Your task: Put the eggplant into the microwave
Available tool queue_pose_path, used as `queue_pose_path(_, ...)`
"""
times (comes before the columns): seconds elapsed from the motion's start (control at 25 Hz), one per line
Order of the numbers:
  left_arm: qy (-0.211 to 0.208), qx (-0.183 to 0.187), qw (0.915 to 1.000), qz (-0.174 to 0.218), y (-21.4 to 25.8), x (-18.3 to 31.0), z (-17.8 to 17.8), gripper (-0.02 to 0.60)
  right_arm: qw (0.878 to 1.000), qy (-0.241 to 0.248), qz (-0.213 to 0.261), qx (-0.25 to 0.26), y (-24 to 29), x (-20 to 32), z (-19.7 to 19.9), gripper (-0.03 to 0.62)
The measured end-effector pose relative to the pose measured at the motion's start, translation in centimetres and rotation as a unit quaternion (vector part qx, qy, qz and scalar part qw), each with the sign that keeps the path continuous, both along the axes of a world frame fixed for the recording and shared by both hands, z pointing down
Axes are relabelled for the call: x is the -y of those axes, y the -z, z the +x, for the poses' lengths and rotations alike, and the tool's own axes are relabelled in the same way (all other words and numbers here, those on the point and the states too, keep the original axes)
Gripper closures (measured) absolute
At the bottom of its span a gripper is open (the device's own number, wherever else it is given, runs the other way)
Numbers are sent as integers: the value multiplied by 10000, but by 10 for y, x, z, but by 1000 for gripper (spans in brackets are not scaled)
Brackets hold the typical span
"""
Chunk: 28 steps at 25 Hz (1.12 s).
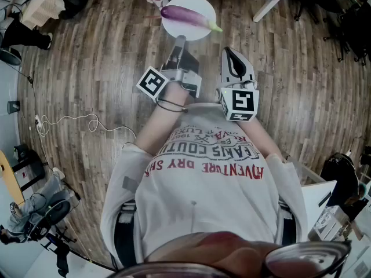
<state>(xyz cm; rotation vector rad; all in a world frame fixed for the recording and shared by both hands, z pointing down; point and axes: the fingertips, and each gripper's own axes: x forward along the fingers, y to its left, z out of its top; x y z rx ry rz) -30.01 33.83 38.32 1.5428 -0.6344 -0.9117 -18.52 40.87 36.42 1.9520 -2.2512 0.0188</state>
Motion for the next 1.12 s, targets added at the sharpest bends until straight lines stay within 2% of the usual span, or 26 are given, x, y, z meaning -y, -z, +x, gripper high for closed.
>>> queue_pose_path(0.52,-19,4,10000,-41,-5,-5,-1,551,10000,-9,-13,14,-5,-5,-2,569)
queue_pose_path(0.88,-66,-8,9999,-124,-11,0,0,552,9996,-100,-145,236,-13,-4,1,568)
queue_pose_path(1.12,-5,62,9996,-266,-24,14,14,551,9992,-77,-234,306,-24,12,21,568)
